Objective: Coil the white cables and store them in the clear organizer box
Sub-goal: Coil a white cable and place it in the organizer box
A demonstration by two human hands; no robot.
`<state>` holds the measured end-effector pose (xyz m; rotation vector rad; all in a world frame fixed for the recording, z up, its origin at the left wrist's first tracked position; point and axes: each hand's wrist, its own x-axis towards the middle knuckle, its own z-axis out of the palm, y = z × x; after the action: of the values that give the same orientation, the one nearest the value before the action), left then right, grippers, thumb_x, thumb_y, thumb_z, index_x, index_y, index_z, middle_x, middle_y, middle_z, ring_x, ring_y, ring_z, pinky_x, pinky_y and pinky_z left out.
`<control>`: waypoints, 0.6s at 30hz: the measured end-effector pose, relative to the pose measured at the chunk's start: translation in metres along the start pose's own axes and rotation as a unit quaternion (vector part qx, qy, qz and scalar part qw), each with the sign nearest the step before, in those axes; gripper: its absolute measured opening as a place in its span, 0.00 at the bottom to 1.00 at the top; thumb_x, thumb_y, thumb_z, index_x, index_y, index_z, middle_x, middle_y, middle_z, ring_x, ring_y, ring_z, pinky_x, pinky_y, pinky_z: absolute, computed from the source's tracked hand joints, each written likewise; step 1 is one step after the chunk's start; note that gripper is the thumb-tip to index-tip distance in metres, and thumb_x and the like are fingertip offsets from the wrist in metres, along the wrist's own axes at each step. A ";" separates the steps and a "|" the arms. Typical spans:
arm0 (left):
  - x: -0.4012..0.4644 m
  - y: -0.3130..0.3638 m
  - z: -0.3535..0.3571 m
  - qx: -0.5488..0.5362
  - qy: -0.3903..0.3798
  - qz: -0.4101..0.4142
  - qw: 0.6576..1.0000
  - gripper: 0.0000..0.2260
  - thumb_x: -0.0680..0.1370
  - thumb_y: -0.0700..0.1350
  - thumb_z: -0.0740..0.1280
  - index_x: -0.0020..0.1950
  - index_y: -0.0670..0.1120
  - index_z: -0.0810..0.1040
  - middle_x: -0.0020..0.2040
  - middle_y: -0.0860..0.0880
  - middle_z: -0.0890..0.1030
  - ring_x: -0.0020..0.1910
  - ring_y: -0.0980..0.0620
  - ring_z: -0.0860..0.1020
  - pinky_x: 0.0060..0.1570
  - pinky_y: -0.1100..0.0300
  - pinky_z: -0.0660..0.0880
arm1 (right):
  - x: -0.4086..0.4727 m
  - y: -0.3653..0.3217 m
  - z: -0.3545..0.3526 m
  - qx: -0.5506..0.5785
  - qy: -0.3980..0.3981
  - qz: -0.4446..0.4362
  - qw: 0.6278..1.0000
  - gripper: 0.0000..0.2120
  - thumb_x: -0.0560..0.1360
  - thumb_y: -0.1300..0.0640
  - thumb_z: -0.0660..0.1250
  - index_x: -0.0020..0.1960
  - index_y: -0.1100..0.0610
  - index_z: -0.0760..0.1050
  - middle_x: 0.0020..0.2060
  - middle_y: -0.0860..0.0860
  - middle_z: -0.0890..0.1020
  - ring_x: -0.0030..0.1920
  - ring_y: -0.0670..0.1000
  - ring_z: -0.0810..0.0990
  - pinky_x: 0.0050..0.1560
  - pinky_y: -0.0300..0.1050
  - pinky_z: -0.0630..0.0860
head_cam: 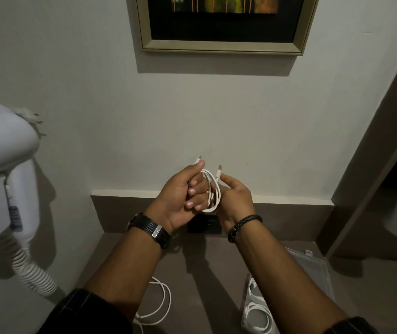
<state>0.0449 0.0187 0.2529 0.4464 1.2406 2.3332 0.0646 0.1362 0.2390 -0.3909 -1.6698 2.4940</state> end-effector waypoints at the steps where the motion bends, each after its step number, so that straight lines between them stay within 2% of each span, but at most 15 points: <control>1: 0.000 0.003 -0.001 0.005 -0.006 -0.011 1.000 0.22 0.79 0.52 0.61 0.26 0.47 0.62 0.19 0.52 0.63 0.14 0.56 0.60 0.19 0.64 0.60 | 0.000 0.000 0.000 0.007 0.005 -0.007 1.000 0.13 0.72 0.65 0.68 0.56 0.59 0.77 0.47 0.65 0.84 0.41 0.62 0.83 0.47 0.61 0.80; 3: 0.000 0.008 -0.005 0.016 -0.009 -0.040 0.999 0.22 0.78 0.52 0.62 0.26 0.47 0.62 0.19 0.52 0.63 0.14 0.56 0.61 0.20 0.64 0.61 | 0.000 0.002 0.001 -0.008 -0.023 -0.024 0.999 0.11 0.73 0.63 0.68 0.56 0.59 0.78 0.47 0.65 0.84 0.42 0.63 0.83 0.47 0.61 0.81; 5: 0.000 0.010 -0.007 0.041 -0.001 -0.065 0.997 0.22 0.78 0.52 0.62 0.27 0.47 0.61 0.20 0.52 0.63 0.15 0.56 0.61 0.20 0.64 0.61 | -0.004 0.000 0.002 -0.047 -0.093 -0.025 0.994 0.08 0.74 0.61 0.67 0.52 0.61 0.80 0.46 0.65 0.84 0.40 0.62 0.83 0.44 0.56 0.82; 7: 0.000 0.011 -0.009 0.076 0.036 -0.063 0.994 0.22 0.79 0.52 0.63 0.28 0.46 0.62 0.21 0.51 0.63 0.16 0.56 0.62 0.20 0.64 0.62 | -0.006 -0.004 0.001 -0.084 -0.165 -0.013 0.983 0.07 0.74 0.62 0.67 0.49 0.61 0.82 0.42 0.63 0.84 0.38 0.59 0.83 0.45 0.52 0.81; 9: 0.002 0.010 -0.013 0.140 0.099 -0.029 0.985 0.21 0.78 0.53 0.64 0.28 0.46 0.65 0.22 0.50 0.64 0.18 0.54 0.63 0.23 0.63 0.64 | -0.004 -0.007 -0.003 -0.127 -0.201 -0.004 0.971 0.08 0.74 0.62 0.66 0.48 0.60 0.83 0.43 0.62 0.84 0.41 0.59 0.82 0.48 0.52 0.77; 12: 0.003 0.005 -0.016 0.231 0.179 0.025 0.956 0.21 0.76 0.55 0.67 0.25 0.48 0.71 0.24 0.49 0.66 0.20 0.51 0.66 0.26 0.59 0.70 | -0.001 -0.011 -0.008 -0.194 -0.193 -0.008 0.962 0.09 0.76 0.60 0.64 0.49 0.60 0.82 0.41 0.60 0.84 0.37 0.54 0.80 0.40 0.46 0.77; 15: 0.006 0.000 -0.012 0.283 0.237 0.068 0.927 0.20 0.75 0.56 0.67 0.29 0.45 0.73 0.25 0.48 0.68 0.18 0.51 0.68 0.26 0.58 0.72 | -0.002 -0.013 -0.008 -0.233 -0.176 -0.017 0.956 0.10 0.76 0.59 0.63 0.47 0.62 0.82 0.34 0.56 0.83 0.30 0.49 0.78 0.31 0.40 0.74; 18: 0.010 -0.001 -0.011 0.367 0.307 0.126 0.869 0.22 0.76 0.58 0.66 0.30 0.43 0.70 0.26 0.45 0.73 0.19 0.50 0.71 0.27 0.57 0.72 | -0.002 -0.012 -0.008 -0.247 -0.170 -0.014 0.954 0.10 0.75 0.59 0.63 0.47 0.62 0.82 0.31 0.54 0.79 0.29 0.48 0.75 0.31 0.41 0.73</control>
<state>0.0317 0.0173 0.2466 0.0723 2.5373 2.1912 0.0681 0.1472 0.2473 0.0345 -2.4184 2.1875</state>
